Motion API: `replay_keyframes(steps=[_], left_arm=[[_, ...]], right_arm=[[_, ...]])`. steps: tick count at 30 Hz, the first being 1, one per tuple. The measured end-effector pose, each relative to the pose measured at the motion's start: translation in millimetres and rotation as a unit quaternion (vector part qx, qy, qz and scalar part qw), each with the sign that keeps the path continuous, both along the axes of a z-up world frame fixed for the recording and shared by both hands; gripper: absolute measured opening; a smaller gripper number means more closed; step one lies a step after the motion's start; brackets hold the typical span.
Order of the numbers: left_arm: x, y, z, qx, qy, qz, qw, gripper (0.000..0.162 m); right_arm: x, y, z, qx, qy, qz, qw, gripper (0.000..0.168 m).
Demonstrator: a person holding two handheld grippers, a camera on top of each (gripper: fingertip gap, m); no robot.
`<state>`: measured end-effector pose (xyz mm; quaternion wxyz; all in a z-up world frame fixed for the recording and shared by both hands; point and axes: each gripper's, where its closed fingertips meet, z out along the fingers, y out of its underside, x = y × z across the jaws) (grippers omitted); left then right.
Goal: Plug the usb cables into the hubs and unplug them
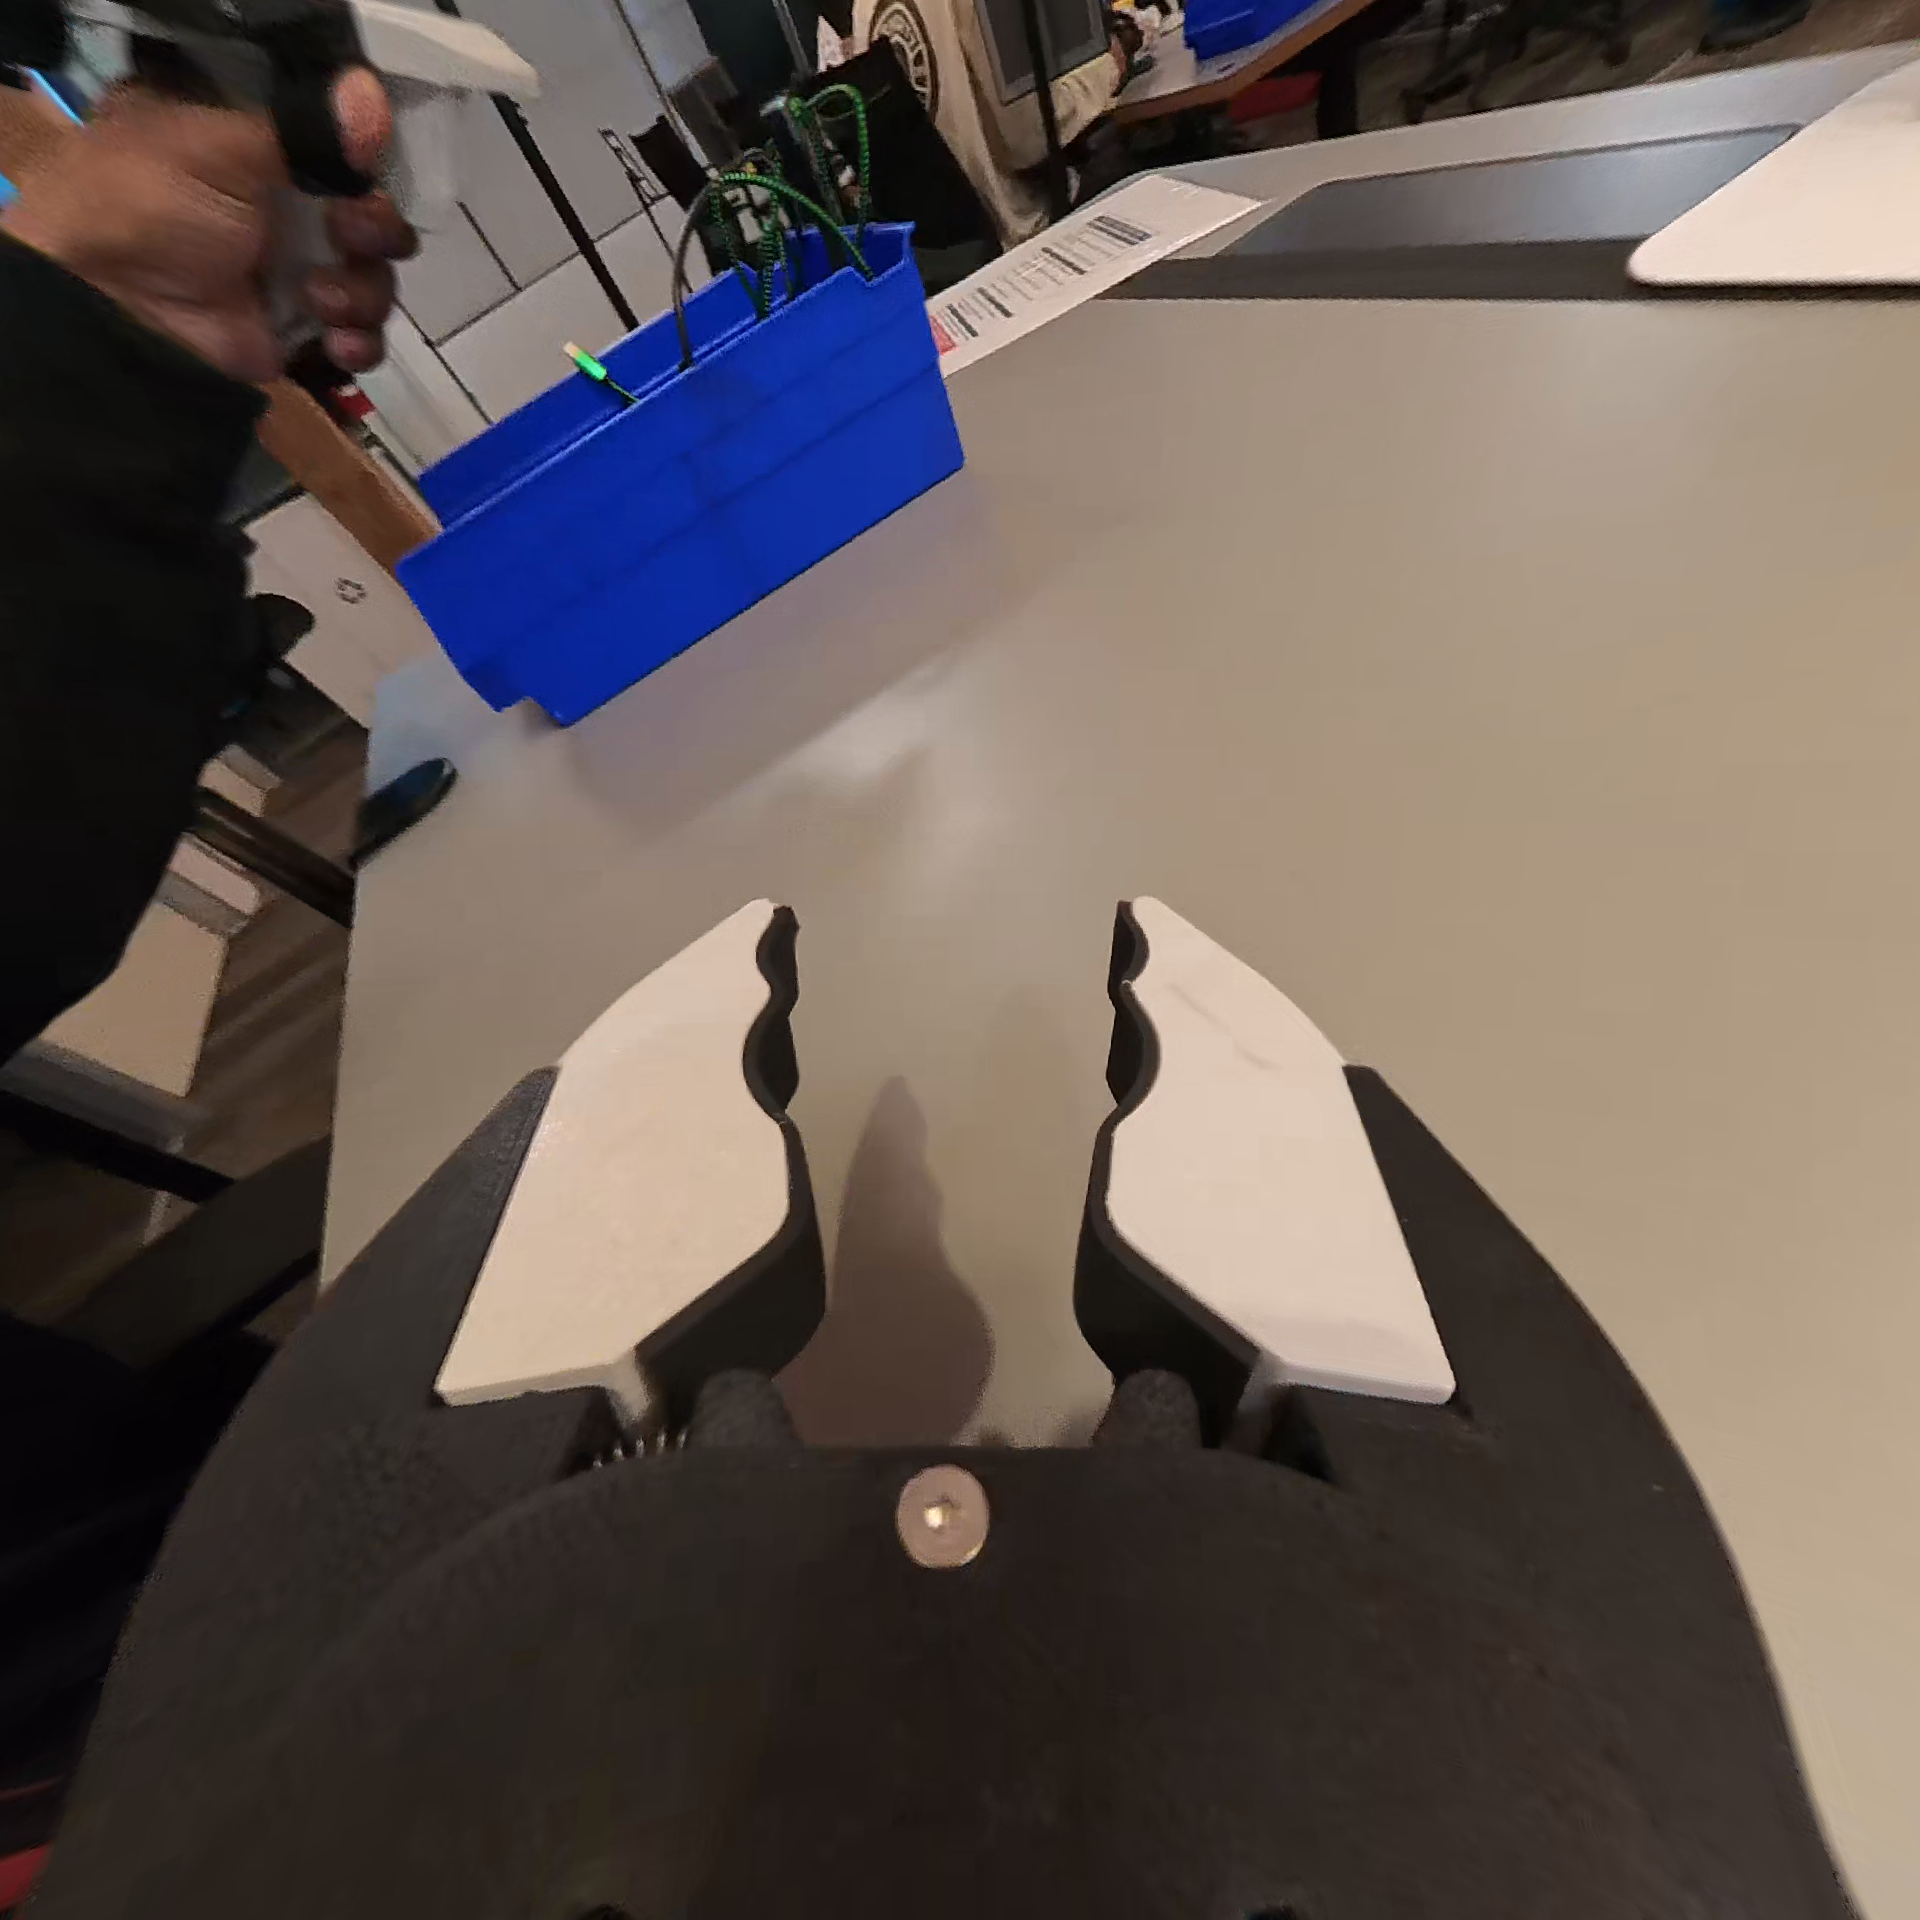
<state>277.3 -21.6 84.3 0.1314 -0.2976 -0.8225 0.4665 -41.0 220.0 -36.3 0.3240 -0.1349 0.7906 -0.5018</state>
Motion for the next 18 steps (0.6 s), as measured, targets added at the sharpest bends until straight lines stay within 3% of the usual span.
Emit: replay_keyframes(steps=[9,14,18], left_arm=[[0,-40,-66,0.096,-0.002,-0.092,0.991,0.073],[0,-59,-94,0.103,-0.073,-0.099,0.987,0.071],[-6,-73,-106,0.119,-0.083,-0.077,0.986,0.066]], right_arm=[[4,3,1,-0.008,0.005,0.011,1.000,0.057],[6,3,0,-0.004,0.007,0.017,1.000,0.057],[7,4,1,-0.005,0.006,0.021,1.000,0.057]])
